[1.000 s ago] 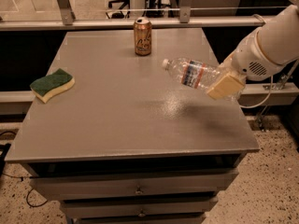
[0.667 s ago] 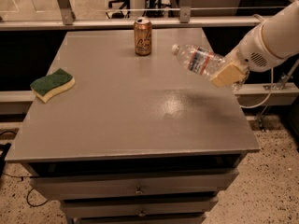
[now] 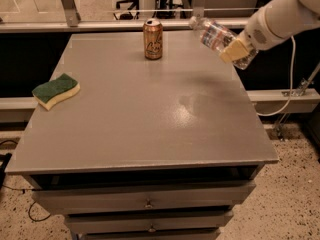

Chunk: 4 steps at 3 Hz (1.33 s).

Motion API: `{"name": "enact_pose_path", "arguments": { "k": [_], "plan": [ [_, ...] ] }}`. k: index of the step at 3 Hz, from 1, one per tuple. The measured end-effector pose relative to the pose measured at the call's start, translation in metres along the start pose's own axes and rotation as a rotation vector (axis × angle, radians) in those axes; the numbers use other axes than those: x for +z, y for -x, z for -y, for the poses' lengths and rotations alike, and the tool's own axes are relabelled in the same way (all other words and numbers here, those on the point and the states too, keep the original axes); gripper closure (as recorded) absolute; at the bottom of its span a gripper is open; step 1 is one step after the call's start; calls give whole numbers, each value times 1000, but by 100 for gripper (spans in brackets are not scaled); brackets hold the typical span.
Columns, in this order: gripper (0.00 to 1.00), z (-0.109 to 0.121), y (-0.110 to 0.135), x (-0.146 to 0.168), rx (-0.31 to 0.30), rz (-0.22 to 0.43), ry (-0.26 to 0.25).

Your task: Move water bottle near orange can

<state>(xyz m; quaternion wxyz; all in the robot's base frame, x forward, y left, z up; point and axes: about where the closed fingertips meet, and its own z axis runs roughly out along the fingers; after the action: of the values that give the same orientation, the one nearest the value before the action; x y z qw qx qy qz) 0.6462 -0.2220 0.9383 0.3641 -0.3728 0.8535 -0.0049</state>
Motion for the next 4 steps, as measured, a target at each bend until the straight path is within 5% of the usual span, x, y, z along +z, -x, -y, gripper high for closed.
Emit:
{"name": "enact_pose_path", "arguments": {
  "k": [2,4],
  "plan": [
    [100,30,34,79,58,-50,-4],
    [100,24,50,131,109,-97,53]
  ]
}}
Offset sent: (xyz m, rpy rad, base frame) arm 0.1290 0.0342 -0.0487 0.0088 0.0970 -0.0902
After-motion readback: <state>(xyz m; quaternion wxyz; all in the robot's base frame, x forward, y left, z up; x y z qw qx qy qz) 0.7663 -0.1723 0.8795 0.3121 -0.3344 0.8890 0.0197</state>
